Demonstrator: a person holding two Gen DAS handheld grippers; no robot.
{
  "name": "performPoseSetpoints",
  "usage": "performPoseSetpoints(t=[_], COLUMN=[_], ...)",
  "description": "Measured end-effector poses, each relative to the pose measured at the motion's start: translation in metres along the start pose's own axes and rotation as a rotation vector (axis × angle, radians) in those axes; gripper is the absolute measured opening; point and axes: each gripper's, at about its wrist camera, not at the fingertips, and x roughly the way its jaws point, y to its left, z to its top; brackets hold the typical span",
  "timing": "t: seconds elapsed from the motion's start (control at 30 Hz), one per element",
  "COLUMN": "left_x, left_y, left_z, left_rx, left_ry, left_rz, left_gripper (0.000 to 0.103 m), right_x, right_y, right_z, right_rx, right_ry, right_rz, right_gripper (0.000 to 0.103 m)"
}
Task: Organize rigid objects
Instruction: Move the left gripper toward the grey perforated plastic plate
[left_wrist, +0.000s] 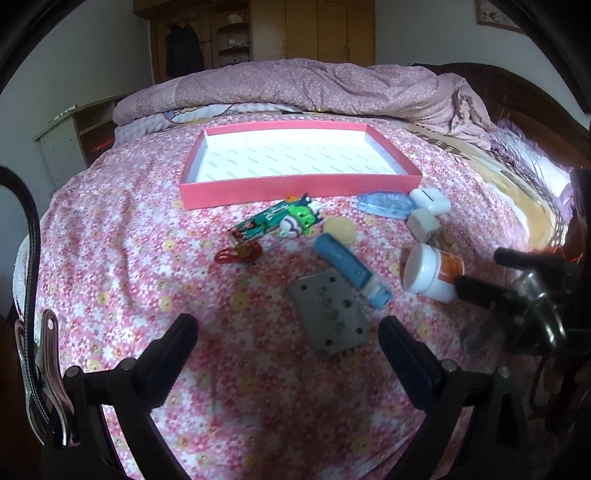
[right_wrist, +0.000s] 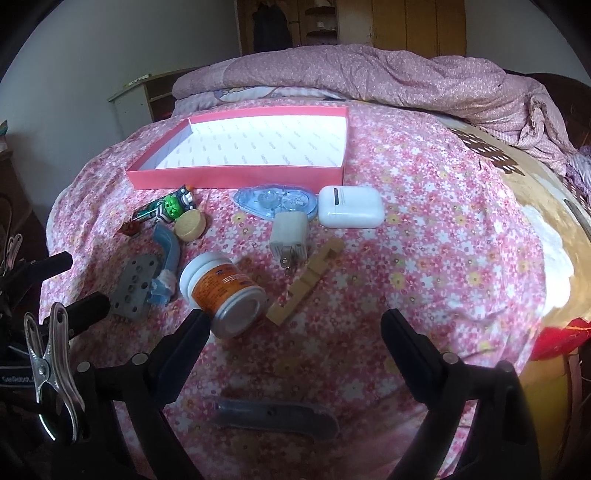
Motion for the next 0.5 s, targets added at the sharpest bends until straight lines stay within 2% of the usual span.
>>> performPoseSetpoints(t=[0.3, 0.37, 0.5], left_x=[-0.008, -0.007, -0.007], left_y=[0.027, 0.031, 0.027], left_z=[-0.015, -0.015, -0.014], left_rx=[-0.056, -0.077, -0.088], left_ry=[0.004, 0.014, 0.019], left_rz=[0.032, 0.035, -0.001], left_gripper=[0.100, 0.098, 0.097], right_x=[-0.011, -0.013, -0.015], right_y=[0.003, 0.004, 0.006], right_z=[-0.008, -0.009, -0.010], right_rx=[-0.027, -0.031, -0.042], right_ry=[-0.009, -0.011, -0.019], right_rz=[0.029, 0.036, 0.047], right_gripper=[0.096, 0.096, 0.095])
